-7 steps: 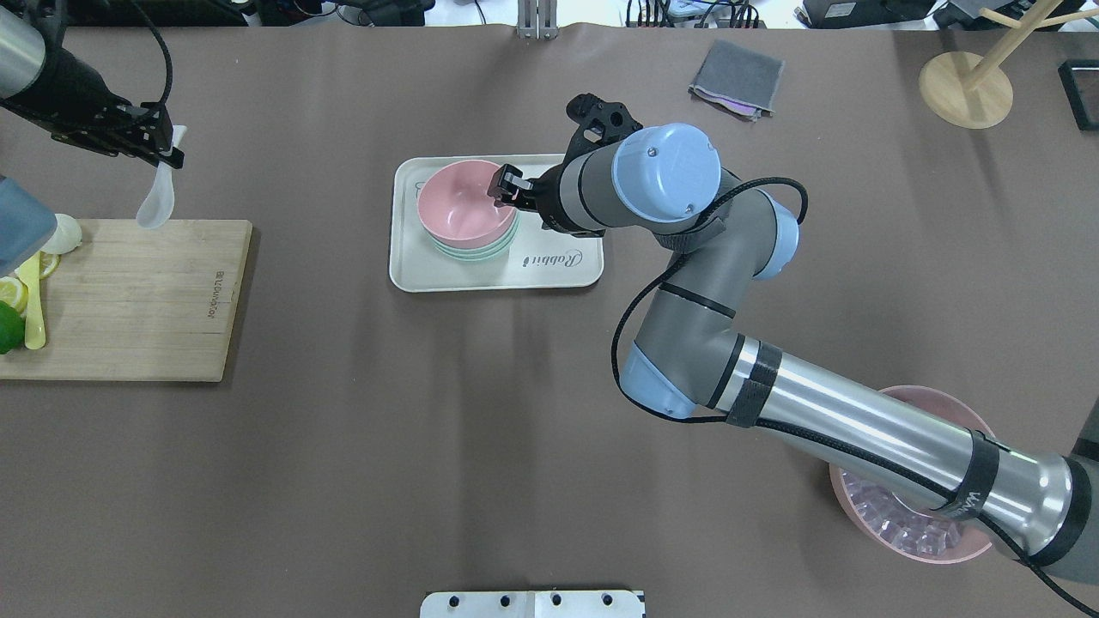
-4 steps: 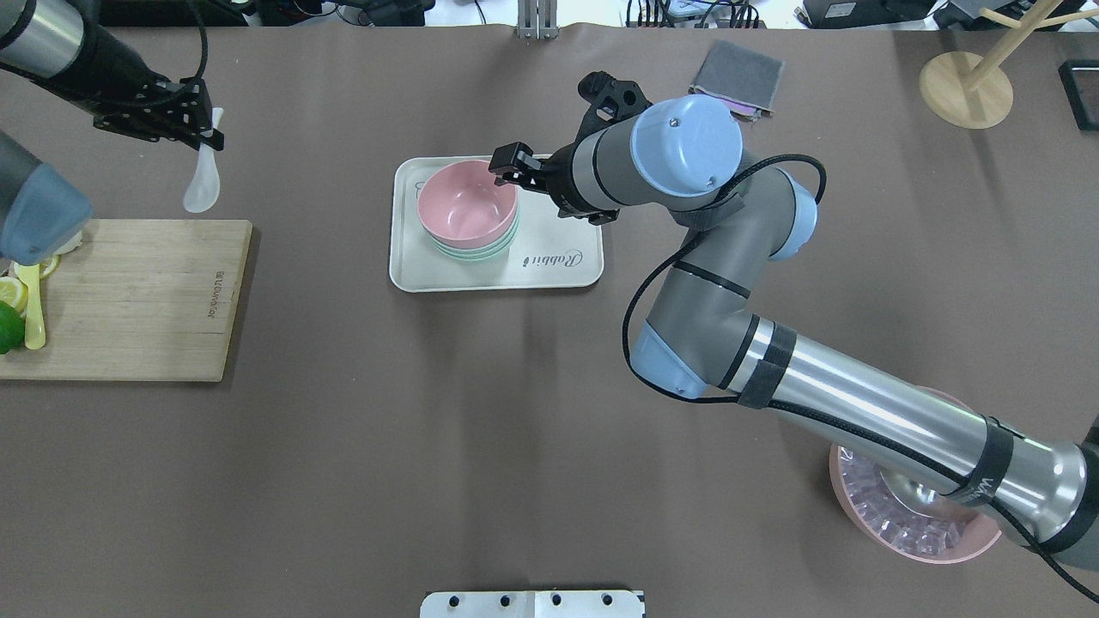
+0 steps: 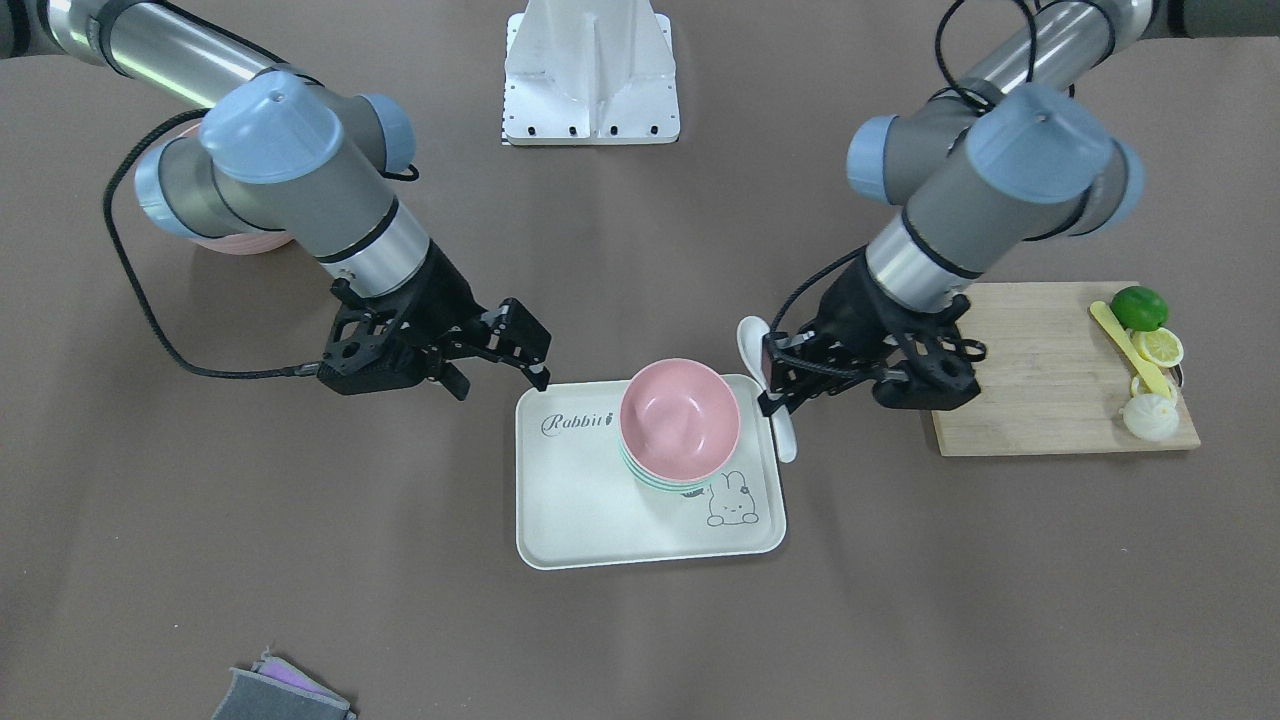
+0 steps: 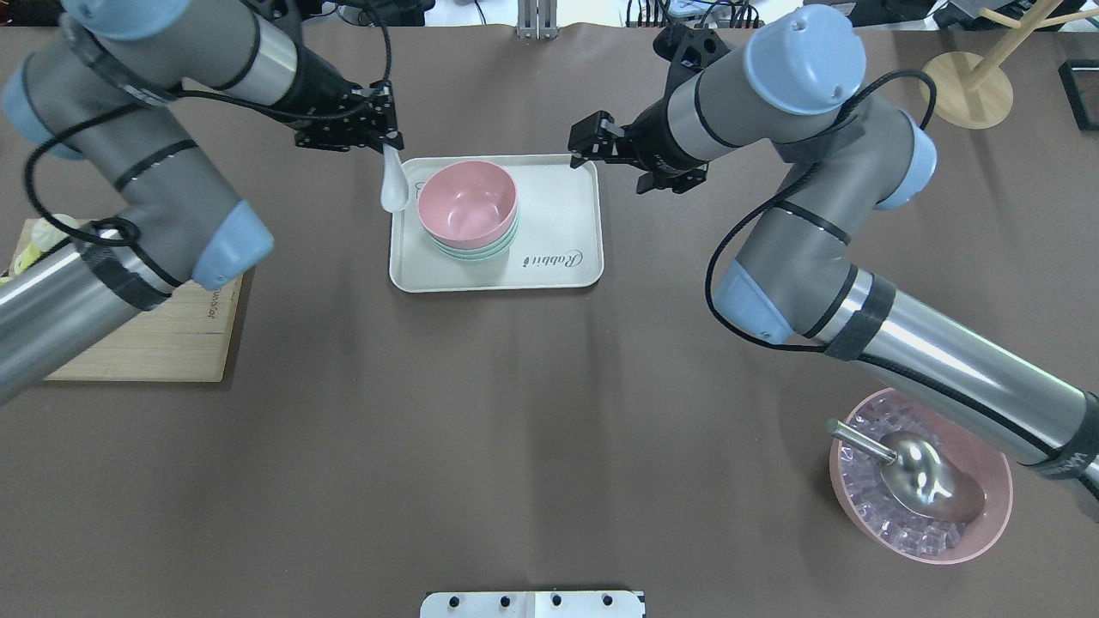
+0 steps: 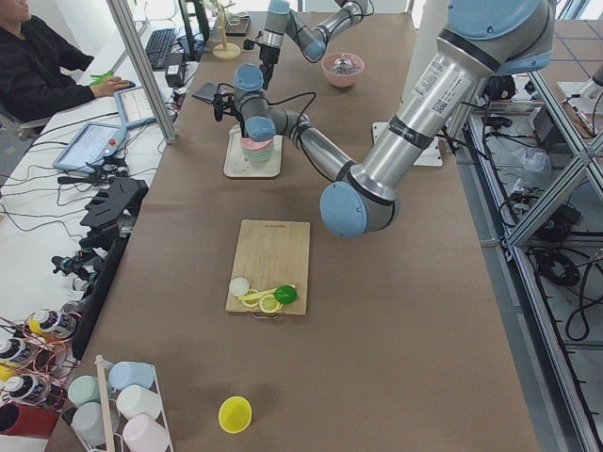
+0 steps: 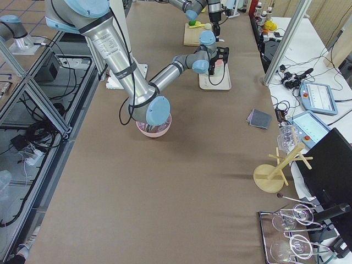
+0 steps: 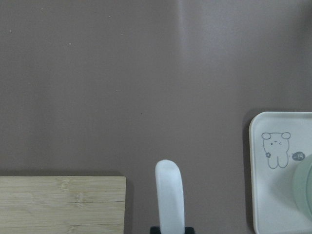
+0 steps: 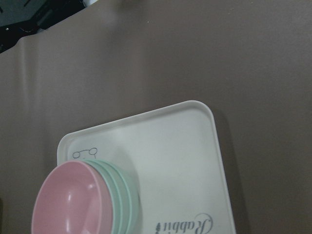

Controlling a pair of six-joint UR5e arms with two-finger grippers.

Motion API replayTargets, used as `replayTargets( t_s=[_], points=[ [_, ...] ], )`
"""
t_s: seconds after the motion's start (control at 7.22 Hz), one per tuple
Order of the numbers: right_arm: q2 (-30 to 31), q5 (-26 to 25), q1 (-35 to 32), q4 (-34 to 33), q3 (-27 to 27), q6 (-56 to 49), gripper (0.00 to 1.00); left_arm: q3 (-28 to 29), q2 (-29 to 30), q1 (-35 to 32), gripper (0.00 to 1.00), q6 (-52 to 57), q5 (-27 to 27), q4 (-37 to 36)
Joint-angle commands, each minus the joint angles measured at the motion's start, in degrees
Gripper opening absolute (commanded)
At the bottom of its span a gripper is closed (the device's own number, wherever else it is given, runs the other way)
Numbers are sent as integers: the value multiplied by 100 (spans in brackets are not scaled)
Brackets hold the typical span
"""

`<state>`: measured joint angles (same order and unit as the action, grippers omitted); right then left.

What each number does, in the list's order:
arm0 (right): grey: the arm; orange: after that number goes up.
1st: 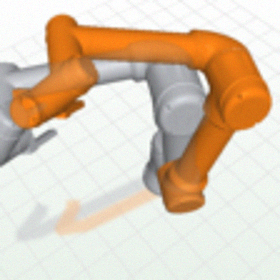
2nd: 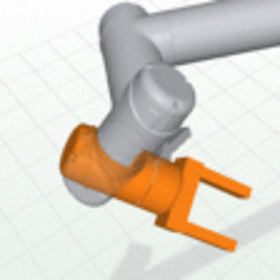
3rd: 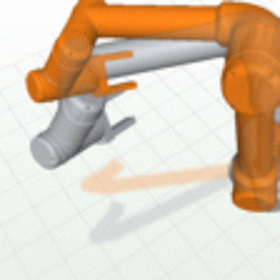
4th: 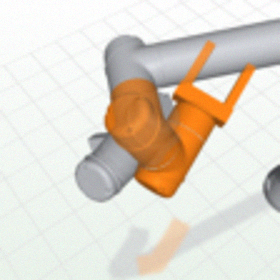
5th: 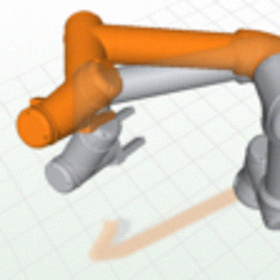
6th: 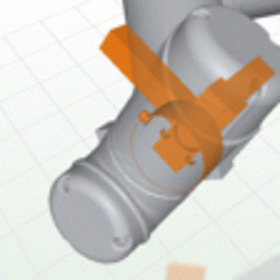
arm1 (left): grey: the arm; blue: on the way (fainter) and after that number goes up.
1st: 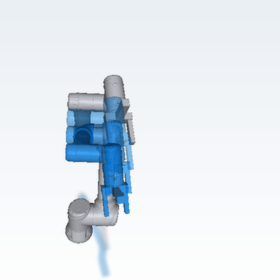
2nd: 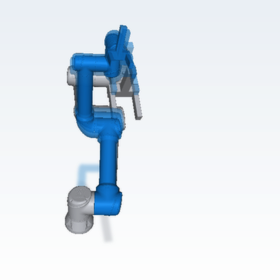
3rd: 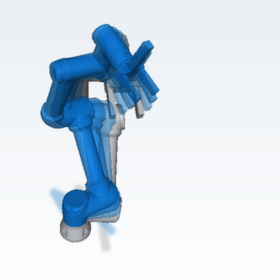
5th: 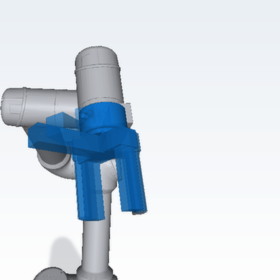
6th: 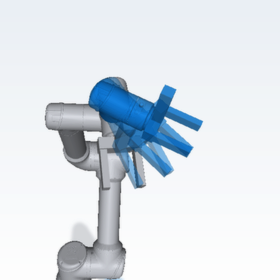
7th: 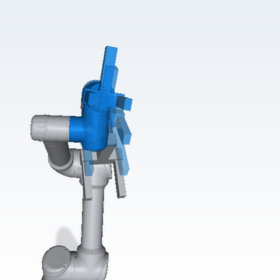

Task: Stack pink bowl on green and place spoon
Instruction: 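Open the right gripper while the left drops the spoon into the pink bowl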

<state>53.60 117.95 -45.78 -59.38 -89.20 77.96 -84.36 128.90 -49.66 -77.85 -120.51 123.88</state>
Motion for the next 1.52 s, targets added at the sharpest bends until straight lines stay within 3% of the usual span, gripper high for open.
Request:
replayTargets(
  t_s=[0.0,0.55,0.69,1.11,1.25,1.39],
  points=[
    [360,499,-387,-56,-89,-648,100,752,582,386,0,-371,730,470],
    [485,650,-511,-56,-124,-817,100,772,364,554,1,-371,924,681],
    [485,641,-511,-48,-133,-817,100,772,355,554,97,-362,924,690],
    [528,641,-529,-56,-133,-826,100,133,31,536,98,-283,915,577],
    [546,685,-694,-222,-133,-939,100,-61,-145,388,98,-100,907,463],
    [581,885,-957,-797,-254,-1558,100,-324,-303,204,98,807,906,79]
  ],
)
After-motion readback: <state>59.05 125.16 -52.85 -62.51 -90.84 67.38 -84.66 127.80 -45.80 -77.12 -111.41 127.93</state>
